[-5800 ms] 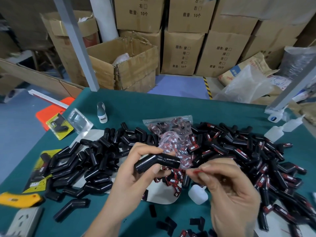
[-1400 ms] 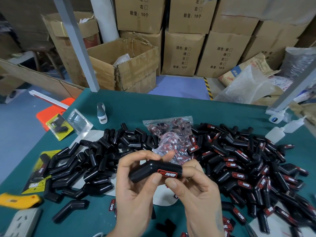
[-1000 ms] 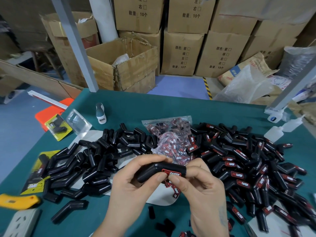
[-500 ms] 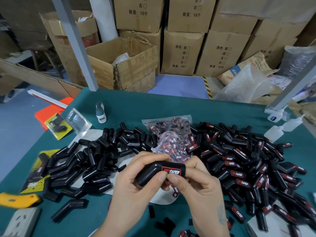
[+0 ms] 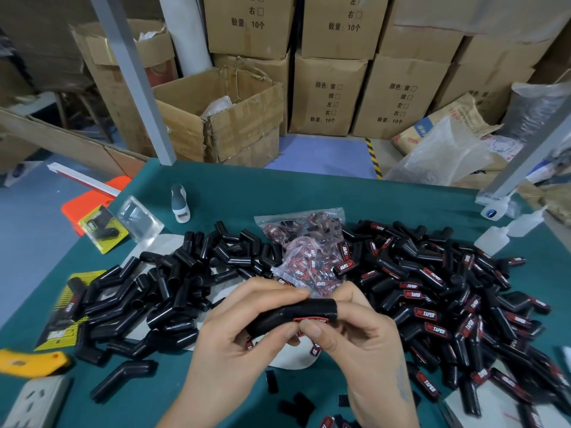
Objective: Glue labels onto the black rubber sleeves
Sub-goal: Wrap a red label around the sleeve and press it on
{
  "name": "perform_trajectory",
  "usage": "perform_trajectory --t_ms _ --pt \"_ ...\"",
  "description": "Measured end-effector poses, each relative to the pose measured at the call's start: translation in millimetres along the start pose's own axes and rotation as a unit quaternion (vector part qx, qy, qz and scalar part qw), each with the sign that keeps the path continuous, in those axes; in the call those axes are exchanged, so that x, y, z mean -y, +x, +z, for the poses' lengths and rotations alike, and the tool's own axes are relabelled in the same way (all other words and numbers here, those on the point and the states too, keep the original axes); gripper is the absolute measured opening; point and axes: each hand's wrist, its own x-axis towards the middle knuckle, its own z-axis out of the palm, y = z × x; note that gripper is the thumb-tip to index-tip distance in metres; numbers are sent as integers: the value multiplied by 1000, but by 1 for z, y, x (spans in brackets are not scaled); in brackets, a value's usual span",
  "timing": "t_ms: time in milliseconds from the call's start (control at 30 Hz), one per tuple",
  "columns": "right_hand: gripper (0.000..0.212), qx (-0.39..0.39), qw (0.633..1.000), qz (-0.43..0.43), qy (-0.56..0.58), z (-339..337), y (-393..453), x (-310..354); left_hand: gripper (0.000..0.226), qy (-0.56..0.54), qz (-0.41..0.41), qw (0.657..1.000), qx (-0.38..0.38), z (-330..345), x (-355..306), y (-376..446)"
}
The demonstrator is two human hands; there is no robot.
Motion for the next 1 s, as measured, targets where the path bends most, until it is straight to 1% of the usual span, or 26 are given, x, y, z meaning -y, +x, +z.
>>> perform_trajectory --t_ms 133,300,433,533,600,700,833,1000 --pt "43 13 1000 7 5 -1 1 0 30 -8 -1 1000 -1 -1 0 0" --pt "46 35 999 29 15 -4 1 -1 21 -26 -6 1000 -4 -2 -2 2" --pt "49 42 998 36 23 -2 2 -1 20 -58 23 998 -11 0 0 2" --pt "49 46 997 45 32 -1 1 -1 16 -21 82 996 -3 3 4 3" --pt "49 51 997 51 32 -1 0 -2 15 6 108 994 4 3 7 3" --pt "49 54 996 57 42 -1 0 -1 16 26 118 993 5 1 9 3" --pt "44 55 994 54 77 1 1 -1 12 30 128 991 -13 0 8 4" --pt "53 49 993 58 85 2 1 -2 10 72 141 987 -37 0 9 5"
